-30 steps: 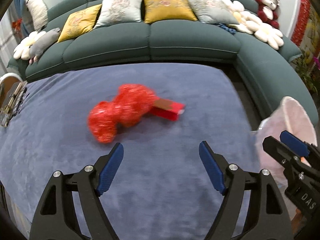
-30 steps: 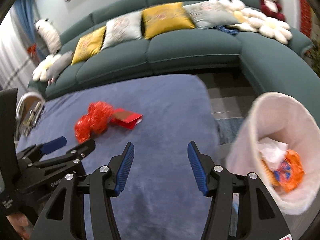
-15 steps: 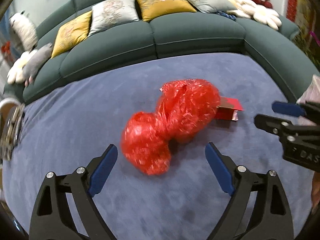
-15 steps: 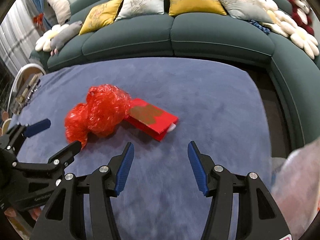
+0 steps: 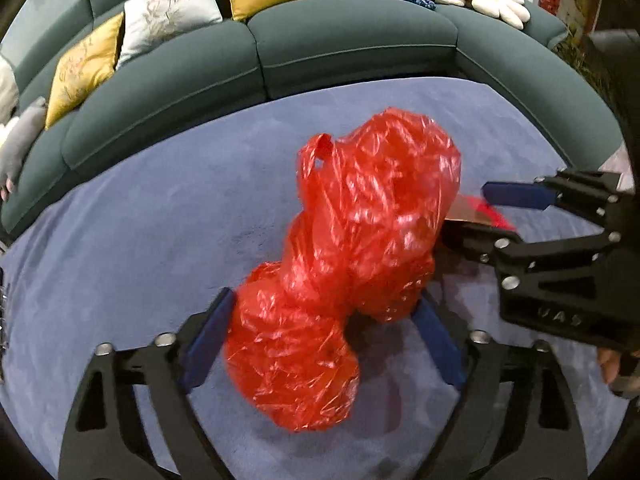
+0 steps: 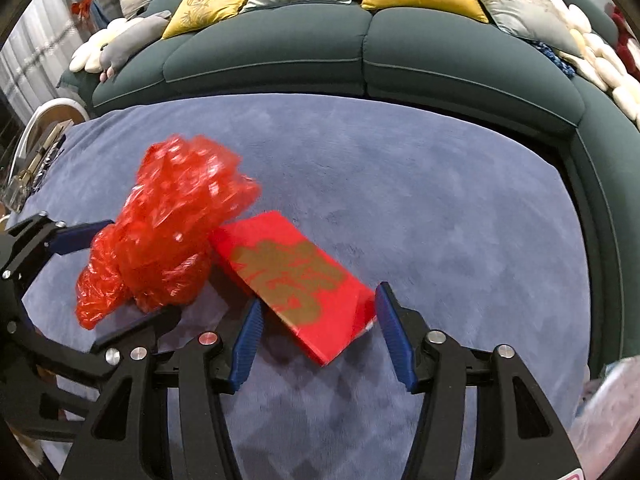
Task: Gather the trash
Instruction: 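Grasp the red plastic bag with the left tool while the right tool grasps the red envelope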
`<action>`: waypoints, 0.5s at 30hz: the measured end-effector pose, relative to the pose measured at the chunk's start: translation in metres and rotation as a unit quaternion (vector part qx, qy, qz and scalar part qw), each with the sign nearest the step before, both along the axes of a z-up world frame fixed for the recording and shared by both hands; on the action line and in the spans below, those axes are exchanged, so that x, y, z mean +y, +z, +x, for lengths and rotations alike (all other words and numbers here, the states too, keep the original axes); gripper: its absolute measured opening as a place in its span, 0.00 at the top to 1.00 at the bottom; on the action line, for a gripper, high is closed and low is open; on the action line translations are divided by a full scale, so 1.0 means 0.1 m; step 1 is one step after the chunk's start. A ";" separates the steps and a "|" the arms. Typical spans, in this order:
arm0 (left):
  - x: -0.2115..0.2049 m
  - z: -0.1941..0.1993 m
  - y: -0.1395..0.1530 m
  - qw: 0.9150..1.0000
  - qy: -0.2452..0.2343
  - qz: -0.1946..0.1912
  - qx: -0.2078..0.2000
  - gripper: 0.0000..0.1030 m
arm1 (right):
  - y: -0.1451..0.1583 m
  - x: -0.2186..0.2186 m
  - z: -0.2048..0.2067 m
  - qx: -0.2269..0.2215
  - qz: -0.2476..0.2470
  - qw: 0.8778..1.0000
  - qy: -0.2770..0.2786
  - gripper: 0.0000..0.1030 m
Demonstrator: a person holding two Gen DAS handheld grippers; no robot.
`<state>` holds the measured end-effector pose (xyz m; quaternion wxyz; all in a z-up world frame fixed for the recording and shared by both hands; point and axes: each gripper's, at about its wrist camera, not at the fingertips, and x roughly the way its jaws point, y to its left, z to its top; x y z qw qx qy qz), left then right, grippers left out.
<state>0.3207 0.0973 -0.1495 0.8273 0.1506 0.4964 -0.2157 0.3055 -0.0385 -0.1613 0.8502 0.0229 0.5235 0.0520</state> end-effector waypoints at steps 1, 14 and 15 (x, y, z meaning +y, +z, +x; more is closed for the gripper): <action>0.00 0.00 0.00 1.000 0.004 0.002 0.001 0.29 | 0.00 0.00 0.01 -0.001 -0.001 1.000 0.000 0.58; -0.25 -0.32 0.23 0.999 0.037 -0.026 0.025 0.63 | 0.24 -0.38 -0.33 -0.017 0.037 0.997 -0.071 0.96; -0.30 -0.39 0.27 0.998 0.039 -0.032 0.027 0.63 | 0.28 -0.42 -0.39 -0.021 0.040 0.996 -0.079 0.96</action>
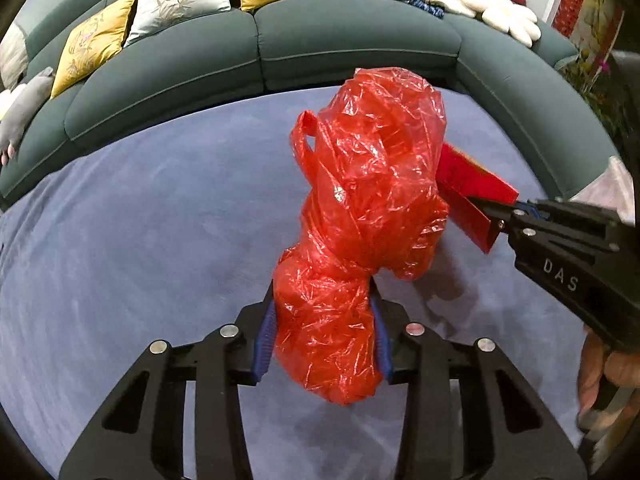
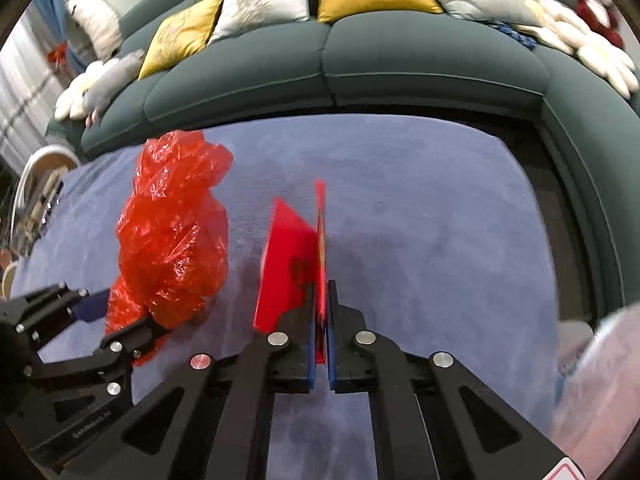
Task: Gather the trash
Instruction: 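Grasp the red plastic bag with the left tool while the right tool grasps the red envelope, then carry the bag and envelope over the wastebasket and open both tools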
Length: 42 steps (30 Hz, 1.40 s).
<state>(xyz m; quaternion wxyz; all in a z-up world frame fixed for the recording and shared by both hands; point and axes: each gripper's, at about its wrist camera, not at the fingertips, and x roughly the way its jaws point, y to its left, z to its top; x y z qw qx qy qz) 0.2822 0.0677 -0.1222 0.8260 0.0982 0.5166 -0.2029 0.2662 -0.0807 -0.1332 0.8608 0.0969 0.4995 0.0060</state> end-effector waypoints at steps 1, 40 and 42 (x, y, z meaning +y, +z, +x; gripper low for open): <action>-0.05 -0.07 0.04 1.000 0.001 -0.004 0.001 0.63 | 0.06 -0.06 -0.10 -0.005 0.003 1.000 -0.009 0.96; -2.99 -1.79 0.82 0.989 -0.142 -0.042 0.016 0.59 | 1.20 -2.84 -2.98 -0.151 0.028 0.948 -0.277 0.97; -3.02 -1.77 0.82 0.990 -0.136 -0.039 0.016 0.56 | 1.19 -2.88 -2.96 -0.151 0.031 0.948 -0.278 0.97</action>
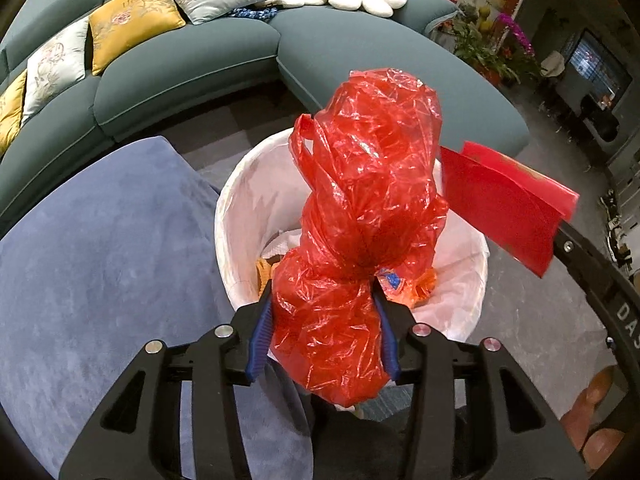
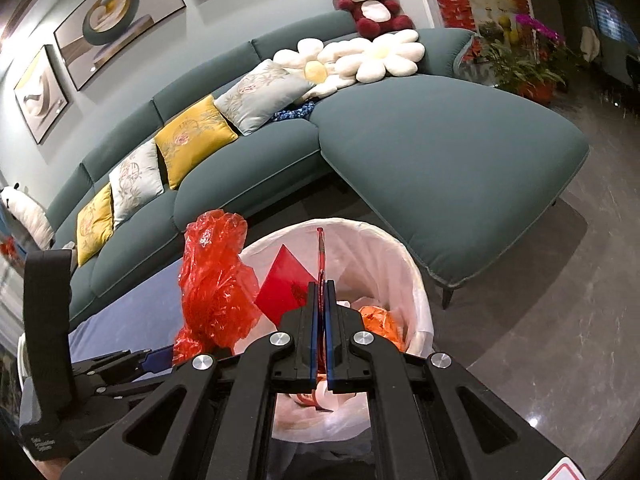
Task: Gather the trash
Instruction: 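Carry the bag and envelope over the wastebasket and open both tools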
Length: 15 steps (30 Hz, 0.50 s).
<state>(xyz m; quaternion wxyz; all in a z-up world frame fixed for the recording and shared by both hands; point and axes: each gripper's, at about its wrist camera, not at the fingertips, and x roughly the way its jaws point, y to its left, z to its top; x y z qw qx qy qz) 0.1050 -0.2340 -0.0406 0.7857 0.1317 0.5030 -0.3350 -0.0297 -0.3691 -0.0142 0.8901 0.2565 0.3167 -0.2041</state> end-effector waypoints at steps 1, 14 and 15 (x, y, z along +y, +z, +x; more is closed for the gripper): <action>0.00 0.00 0.00 1.000 0.007 0.001 -0.003 0.54 | -0.01 -0.01 0.01 0.000 0.001 1.000 0.001 0.97; 0.10 0.04 0.06 0.999 0.036 -0.009 -0.016 0.32 | -0.07 0.08 0.19 0.001 0.007 0.999 0.032 0.89; 0.11 0.03 0.06 0.999 0.036 -0.008 -0.018 0.31 | -0.06 0.10 0.20 0.002 0.007 0.999 0.035 0.88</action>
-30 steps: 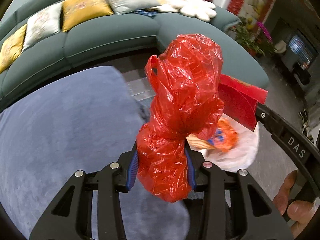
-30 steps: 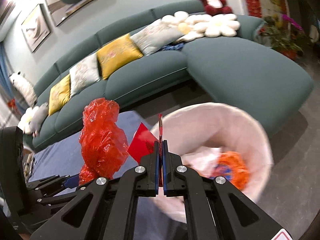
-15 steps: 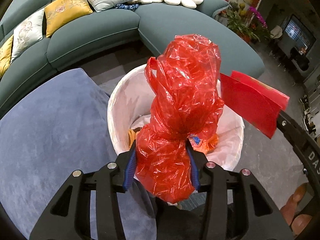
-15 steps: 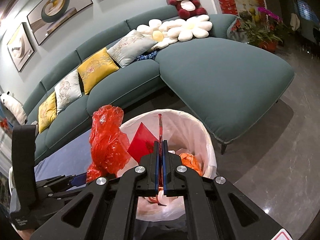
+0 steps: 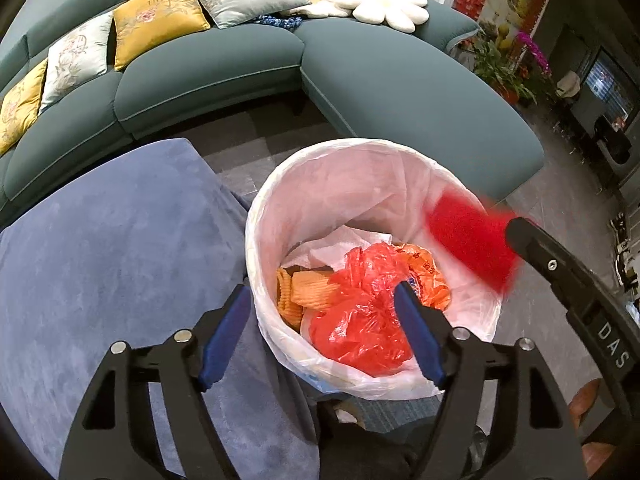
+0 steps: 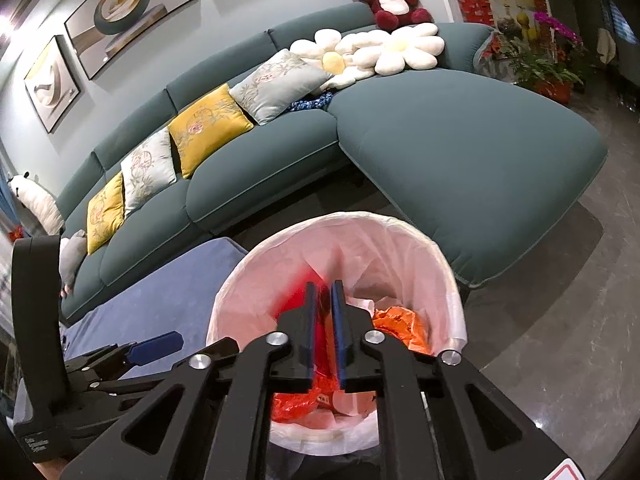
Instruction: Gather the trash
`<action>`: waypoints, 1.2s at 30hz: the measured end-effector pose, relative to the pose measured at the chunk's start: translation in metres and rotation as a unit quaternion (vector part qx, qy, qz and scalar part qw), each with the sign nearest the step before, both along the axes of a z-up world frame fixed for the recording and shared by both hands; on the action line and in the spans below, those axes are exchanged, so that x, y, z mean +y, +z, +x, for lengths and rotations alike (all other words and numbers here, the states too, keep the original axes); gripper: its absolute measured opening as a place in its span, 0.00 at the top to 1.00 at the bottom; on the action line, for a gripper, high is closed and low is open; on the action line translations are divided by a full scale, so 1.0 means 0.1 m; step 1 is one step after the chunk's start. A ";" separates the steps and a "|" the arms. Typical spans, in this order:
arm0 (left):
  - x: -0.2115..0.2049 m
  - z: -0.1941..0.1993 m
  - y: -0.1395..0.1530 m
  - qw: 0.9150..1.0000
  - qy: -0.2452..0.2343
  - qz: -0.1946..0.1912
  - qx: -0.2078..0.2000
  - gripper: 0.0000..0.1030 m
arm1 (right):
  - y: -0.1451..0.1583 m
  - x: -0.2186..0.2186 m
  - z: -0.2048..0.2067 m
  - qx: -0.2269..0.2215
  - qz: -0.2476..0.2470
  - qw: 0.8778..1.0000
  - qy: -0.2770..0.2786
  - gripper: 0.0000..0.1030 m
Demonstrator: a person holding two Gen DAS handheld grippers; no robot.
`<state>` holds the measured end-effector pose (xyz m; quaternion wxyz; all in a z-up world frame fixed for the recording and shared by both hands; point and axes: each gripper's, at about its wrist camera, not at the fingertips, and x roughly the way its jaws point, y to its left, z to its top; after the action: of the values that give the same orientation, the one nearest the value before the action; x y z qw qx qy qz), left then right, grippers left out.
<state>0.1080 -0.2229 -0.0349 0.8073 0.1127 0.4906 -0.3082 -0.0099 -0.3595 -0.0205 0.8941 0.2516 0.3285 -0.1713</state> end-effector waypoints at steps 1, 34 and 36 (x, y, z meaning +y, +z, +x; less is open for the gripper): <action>0.00 0.01 0.00 1.000 -0.001 0.002 -0.001 0.31 | 0.00 0.02 0.01 0.002 -0.001 1.000 0.002 0.86; 0.54 -0.28 0.27 0.997 0.061 0.010 -0.051 0.16 | 0.34 0.57 -0.22 0.062 -0.075 0.994 0.043 0.21; 0.56 -0.31 0.28 0.996 0.068 0.013 -0.055 0.15 | 0.34 0.58 -0.23 0.068 -0.076 0.994 0.046 0.19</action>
<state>0.0772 -0.1664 -0.0072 0.8505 0.1064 0.4559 -0.2397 -0.0326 -0.3012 0.0130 0.8929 0.1558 0.3860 -0.1714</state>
